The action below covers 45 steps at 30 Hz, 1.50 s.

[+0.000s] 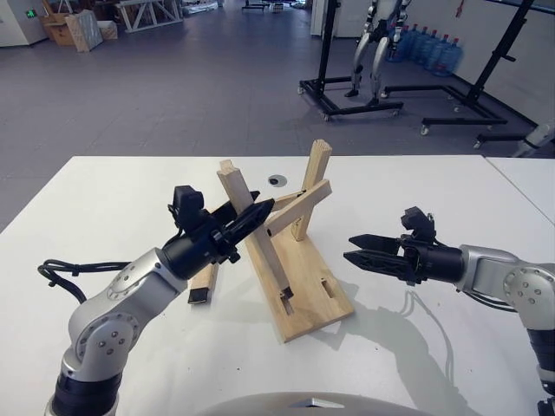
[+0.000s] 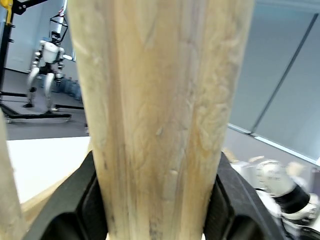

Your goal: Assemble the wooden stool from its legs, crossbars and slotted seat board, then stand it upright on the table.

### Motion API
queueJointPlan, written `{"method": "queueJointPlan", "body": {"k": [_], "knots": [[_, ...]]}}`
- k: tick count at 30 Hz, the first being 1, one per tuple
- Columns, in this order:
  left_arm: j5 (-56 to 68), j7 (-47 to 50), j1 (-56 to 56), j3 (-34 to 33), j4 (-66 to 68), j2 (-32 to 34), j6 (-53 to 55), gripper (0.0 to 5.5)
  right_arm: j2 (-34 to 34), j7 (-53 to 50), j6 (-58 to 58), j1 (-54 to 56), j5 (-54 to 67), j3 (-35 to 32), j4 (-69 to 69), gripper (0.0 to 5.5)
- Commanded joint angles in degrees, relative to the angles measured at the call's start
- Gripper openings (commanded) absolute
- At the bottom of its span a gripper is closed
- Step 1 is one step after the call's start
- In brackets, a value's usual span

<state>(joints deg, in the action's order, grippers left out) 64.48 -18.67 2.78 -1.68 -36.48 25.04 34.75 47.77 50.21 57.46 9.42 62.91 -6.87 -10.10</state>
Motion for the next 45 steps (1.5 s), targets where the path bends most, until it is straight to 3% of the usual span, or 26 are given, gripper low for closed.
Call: {"method": "queueJointPlan", "body": {"k": [1,12,23,45], "knots": [[-2.29,-4.01,-1.10,0.77,3.29,-0.06,-0.30,2.04,-0.66,1.11,1.23,4.15,-1.84,1.21,1.59,5.40],[-12.42,-9.56,-1.64,7.26,6.74,-4.75,-3.10,2.04,-1.89,3.30,2.50,6.93,-4.14,1.75,2.36,5.40],[-15.17,-11.37,0.88,5.44,4.16,-1.68,-2.32,2.04,-2.70,3.76,2.31,4.50,-6.02,1.09,2.46,5.40],[-16.41,-13.18,-1.91,6.62,5.38,-3.16,-1.27,2.04,-4.15,3.07,4.08,4.39,-6.09,0.54,1.17,5.40]]}}
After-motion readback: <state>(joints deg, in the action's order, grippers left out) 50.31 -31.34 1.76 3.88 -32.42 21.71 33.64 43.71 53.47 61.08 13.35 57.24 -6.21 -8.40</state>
